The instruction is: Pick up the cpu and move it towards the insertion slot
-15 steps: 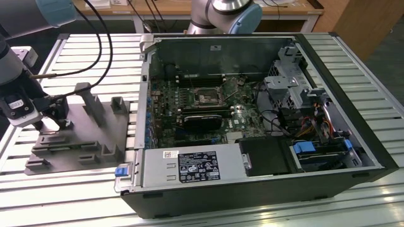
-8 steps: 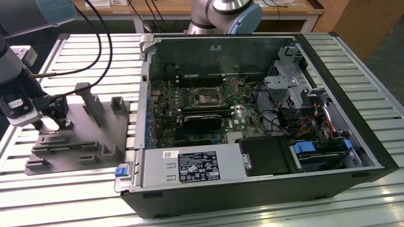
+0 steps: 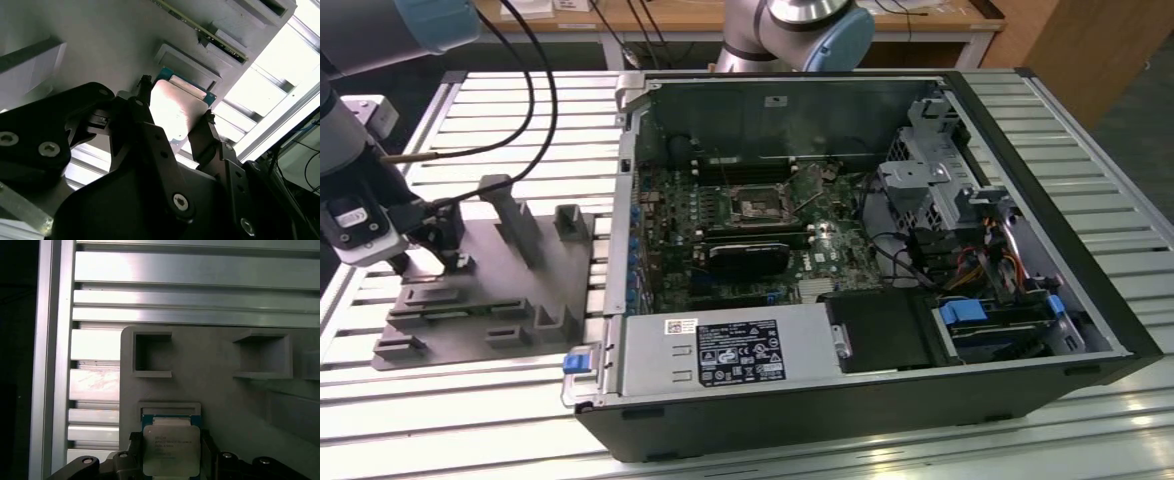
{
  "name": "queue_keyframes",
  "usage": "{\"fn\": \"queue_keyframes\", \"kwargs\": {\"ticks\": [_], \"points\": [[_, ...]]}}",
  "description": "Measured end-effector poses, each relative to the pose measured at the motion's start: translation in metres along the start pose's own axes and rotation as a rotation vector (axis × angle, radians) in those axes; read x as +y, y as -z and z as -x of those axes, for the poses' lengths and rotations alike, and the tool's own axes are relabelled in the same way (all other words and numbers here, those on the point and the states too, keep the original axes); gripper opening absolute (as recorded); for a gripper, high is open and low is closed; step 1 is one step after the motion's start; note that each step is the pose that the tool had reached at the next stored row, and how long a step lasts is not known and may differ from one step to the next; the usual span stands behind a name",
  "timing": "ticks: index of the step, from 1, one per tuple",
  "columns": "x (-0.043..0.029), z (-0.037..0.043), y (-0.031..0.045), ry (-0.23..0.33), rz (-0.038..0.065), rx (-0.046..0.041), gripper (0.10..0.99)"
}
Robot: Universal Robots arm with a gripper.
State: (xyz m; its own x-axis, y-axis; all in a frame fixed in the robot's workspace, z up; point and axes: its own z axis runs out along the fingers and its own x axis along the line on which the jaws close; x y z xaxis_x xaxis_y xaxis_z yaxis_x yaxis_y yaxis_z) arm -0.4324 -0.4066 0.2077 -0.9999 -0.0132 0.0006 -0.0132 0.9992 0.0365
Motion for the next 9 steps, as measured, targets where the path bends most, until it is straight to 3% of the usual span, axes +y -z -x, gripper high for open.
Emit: {"fn": "queue_keyframes", "kwargs": {"ticks": [9], "points": [[0.0005,0.0,0.0046,0.0,0.0,0.0001,0.545]]}}
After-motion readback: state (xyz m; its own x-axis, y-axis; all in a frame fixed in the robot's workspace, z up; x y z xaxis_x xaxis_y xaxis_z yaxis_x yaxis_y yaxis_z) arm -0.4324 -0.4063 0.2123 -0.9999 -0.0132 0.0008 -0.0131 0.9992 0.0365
